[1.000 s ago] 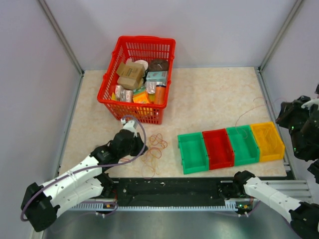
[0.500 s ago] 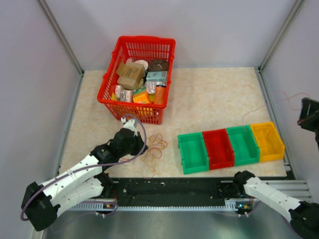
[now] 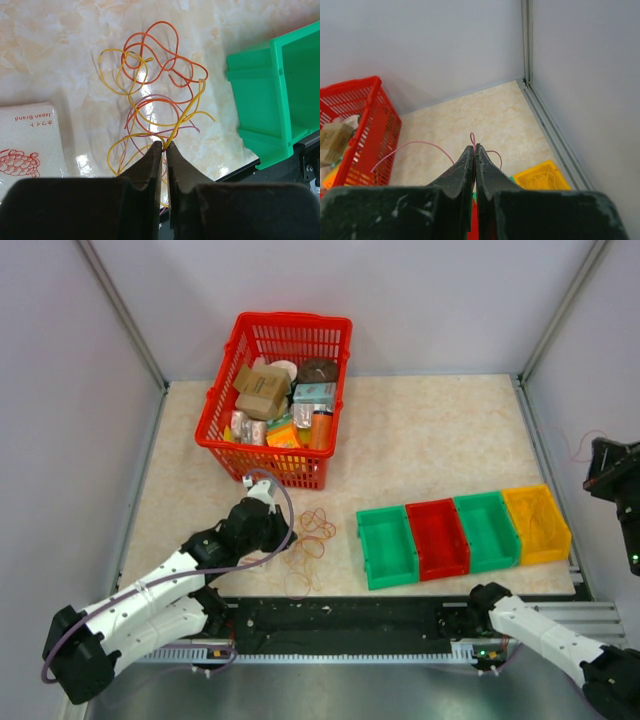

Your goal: Untangle the cables

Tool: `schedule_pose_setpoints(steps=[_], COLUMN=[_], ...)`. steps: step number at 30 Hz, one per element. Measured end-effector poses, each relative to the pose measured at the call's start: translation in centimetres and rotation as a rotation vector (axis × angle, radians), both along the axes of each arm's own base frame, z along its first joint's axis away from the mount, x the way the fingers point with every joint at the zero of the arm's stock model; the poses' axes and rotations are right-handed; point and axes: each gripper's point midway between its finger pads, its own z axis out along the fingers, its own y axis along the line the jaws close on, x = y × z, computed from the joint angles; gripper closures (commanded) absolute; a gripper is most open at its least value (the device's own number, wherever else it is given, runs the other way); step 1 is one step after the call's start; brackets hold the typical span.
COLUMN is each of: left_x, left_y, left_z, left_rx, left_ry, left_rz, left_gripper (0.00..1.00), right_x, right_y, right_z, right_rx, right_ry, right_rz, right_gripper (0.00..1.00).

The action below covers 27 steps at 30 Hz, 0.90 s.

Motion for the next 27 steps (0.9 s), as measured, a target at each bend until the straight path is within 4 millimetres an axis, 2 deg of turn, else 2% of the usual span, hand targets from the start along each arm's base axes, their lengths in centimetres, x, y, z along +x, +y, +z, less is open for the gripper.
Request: schedule_pose_setpoints(steps=[2,7,13,17,20,24,27], left_x=[0.0,0.0,-0.1,-0.1,-0.2,-0.2,-0.3], left_y=[0.0,0.0,0.1,0.1,0.2,0.2,0.2], left_z=[0.0,0.4,0.3,0.3,0.4,0.8,1.0], left_rx=[0.000,-0.009,-0.007,-0.007,-0.007,-0.018,-0.024], left_ry=[0.000,-0.010,-0.008,-0.008,-0.008,-0.020,-0.027], left_rz=[0.000,0.000,0.000,0.000,0.000,0.000,0.000], left_gripper=[0.88,0.88,0.88,0.88,0.88,0.88,0.88], right_x=[0.4,0.9,1.6,1.7,1.7,2.9,3.6], right_y=[0.1,0.0,0.1,-0.4,-1.0,-0.3,1.0], right_z=[-1.0,-5.2,-11.2,-15.2,-16.9,-19.1,-22.7], right_rx=[-0.015,-0.069,-0.106,-0.079,-0.025,0.065,0.099], right_ry=[0.025,0.116,0.236,0.328,0.366,0.386,0.464], right_rz=[-0.007,-0.039,-0.075,-0.172,-0.277,-0.351,-0.369], right_gripper=[1.00,1.00,1.00,1.00,1.00,1.00,1.00])
